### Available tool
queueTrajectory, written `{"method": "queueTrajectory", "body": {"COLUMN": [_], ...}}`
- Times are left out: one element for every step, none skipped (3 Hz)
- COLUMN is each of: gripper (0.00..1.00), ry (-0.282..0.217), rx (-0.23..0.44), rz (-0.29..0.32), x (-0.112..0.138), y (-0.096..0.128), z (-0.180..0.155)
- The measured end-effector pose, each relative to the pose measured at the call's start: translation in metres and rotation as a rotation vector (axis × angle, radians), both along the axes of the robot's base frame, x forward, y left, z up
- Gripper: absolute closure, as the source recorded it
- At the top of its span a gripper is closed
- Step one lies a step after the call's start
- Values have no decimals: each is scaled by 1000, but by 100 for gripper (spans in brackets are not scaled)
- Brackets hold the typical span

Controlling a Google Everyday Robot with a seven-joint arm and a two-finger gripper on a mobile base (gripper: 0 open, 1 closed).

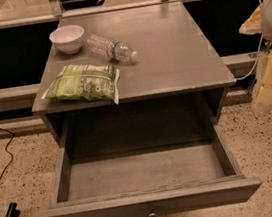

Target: Place green jalapeno chip bag into top drawer

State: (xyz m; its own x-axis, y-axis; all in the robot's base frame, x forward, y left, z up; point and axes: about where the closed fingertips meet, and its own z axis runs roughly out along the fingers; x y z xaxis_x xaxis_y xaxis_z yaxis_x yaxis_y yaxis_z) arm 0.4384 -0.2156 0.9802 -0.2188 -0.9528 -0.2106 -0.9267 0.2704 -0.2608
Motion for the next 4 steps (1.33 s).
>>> {"method": "queueTrajectory", "body": {"gripper": [0,0,0,0], "ry": [0,-9,-20,-13], "rx": [0,-8,-10,4], "rz": [0,42,119,251], "x": [0,4,22,57], "y": [0,8,34,107], "z": [0,3,2,-17]}}
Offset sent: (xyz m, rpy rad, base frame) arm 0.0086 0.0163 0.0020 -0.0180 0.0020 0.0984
